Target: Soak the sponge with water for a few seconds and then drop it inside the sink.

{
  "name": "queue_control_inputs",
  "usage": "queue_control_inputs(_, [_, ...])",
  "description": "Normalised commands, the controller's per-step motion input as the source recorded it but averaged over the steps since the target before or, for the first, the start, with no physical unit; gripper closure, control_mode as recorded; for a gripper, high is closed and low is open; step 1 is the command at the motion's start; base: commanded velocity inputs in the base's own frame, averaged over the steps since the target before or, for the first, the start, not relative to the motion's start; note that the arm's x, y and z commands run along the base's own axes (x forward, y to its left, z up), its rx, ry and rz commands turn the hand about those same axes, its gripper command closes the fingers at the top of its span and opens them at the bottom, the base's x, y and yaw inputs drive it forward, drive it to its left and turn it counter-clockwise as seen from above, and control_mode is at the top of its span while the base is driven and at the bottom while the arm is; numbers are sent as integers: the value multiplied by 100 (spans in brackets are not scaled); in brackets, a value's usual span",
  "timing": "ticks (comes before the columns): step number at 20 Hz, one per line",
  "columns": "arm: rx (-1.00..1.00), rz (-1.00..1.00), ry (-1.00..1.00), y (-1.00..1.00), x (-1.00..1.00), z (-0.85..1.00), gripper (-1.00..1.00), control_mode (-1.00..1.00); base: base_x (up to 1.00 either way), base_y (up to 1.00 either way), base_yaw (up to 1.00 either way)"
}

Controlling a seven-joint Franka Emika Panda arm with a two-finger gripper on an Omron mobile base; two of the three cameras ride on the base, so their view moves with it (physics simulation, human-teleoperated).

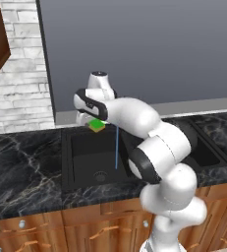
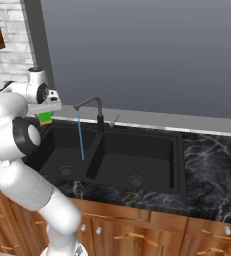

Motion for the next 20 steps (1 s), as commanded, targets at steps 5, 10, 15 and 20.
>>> queue_control_inputs(5, [0, 1, -7, 0, -37, 0, 100, -100, 0, 0, 0])
queue_control_inputs(10, [0, 0, -7, -7, -38, 0, 100, -100, 0, 0, 0])
queue_control_inputs(15, [0, 0, -6, -22, -21, -8, 100, -100, 0, 0, 0])
queue_control_inputs(20, [-2, 0, -1, -17, -13, -5, 100, -100, 0, 0, 0])
